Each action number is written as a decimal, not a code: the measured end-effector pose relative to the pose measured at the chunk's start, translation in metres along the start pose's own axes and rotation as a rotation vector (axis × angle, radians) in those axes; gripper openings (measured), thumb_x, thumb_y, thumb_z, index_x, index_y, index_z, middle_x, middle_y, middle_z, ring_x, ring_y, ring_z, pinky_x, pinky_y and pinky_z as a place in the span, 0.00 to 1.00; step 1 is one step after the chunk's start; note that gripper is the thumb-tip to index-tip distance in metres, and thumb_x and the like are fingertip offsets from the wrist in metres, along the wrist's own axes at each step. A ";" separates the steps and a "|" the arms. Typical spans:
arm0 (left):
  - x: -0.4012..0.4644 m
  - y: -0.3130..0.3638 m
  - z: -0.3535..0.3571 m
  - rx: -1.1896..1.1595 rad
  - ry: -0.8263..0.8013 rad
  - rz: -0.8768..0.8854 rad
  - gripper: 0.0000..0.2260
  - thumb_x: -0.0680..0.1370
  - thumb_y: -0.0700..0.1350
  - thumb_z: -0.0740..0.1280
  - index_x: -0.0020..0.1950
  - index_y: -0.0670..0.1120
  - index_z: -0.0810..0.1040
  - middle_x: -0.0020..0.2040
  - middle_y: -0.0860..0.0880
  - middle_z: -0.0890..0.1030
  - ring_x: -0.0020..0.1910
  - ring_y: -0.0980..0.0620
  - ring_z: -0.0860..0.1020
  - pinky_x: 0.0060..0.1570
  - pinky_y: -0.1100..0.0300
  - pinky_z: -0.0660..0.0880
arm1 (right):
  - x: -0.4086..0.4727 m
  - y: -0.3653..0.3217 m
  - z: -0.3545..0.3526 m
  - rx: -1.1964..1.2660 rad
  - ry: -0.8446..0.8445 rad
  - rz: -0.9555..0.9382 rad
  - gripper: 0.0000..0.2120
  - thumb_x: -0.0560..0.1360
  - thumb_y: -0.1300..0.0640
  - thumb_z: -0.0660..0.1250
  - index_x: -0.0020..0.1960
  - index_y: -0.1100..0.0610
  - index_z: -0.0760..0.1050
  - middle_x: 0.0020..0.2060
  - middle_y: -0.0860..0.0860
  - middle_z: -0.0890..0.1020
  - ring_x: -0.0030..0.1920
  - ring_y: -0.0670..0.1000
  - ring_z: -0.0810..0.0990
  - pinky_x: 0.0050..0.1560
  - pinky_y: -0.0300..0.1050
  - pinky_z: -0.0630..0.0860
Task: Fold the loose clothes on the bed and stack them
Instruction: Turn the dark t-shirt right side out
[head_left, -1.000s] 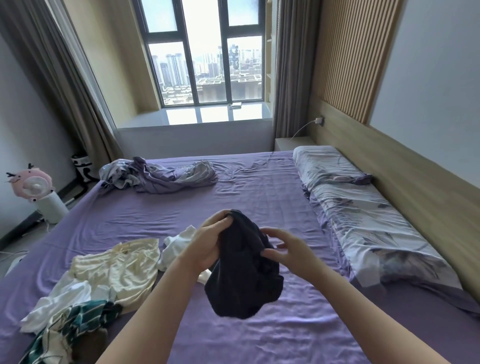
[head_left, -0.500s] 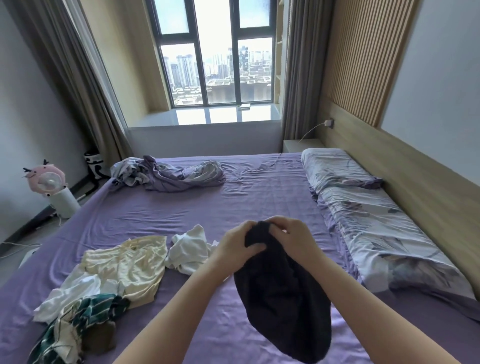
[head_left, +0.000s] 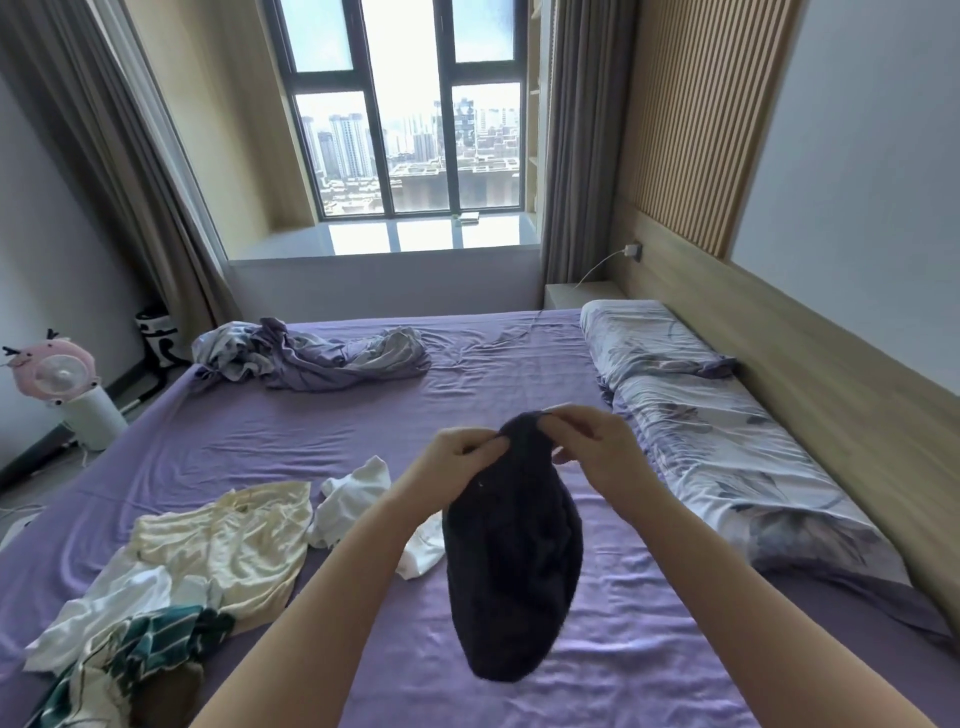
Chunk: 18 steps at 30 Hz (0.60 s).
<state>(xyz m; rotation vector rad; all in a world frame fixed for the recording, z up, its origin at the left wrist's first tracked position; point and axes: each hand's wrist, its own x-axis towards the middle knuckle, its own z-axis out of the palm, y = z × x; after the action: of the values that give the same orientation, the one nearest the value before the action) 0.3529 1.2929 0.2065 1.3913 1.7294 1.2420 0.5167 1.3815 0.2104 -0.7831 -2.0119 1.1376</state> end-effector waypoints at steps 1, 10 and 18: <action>-0.001 0.000 0.001 0.078 -0.080 -0.073 0.10 0.79 0.43 0.65 0.47 0.37 0.81 0.39 0.47 0.76 0.39 0.52 0.72 0.43 0.57 0.69 | 0.001 0.001 0.002 -0.078 -0.020 0.004 0.06 0.76 0.61 0.65 0.43 0.56 0.79 0.33 0.49 0.80 0.35 0.48 0.79 0.39 0.43 0.79; -0.005 -0.002 -0.001 -0.192 0.056 -0.032 0.07 0.79 0.41 0.64 0.51 0.47 0.82 0.45 0.50 0.81 0.45 0.56 0.77 0.50 0.62 0.73 | 0.013 -0.009 0.005 -0.148 -0.022 -0.003 0.06 0.77 0.58 0.64 0.44 0.51 0.78 0.33 0.52 0.83 0.36 0.53 0.83 0.43 0.48 0.79; -0.005 0.004 -0.012 -0.192 0.014 -0.071 0.08 0.79 0.45 0.64 0.47 0.44 0.81 0.38 0.52 0.79 0.38 0.56 0.75 0.41 0.63 0.71 | 0.010 -0.018 0.002 0.080 -0.098 0.076 0.08 0.77 0.62 0.63 0.42 0.55 0.78 0.30 0.53 0.80 0.29 0.49 0.81 0.32 0.43 0.80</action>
<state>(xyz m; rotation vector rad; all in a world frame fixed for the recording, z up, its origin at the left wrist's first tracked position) 0.3455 1.2850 0.2144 1.2024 1.6078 1.3432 0.5066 1.3801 0.2281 -0.7827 -2.0171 1.3150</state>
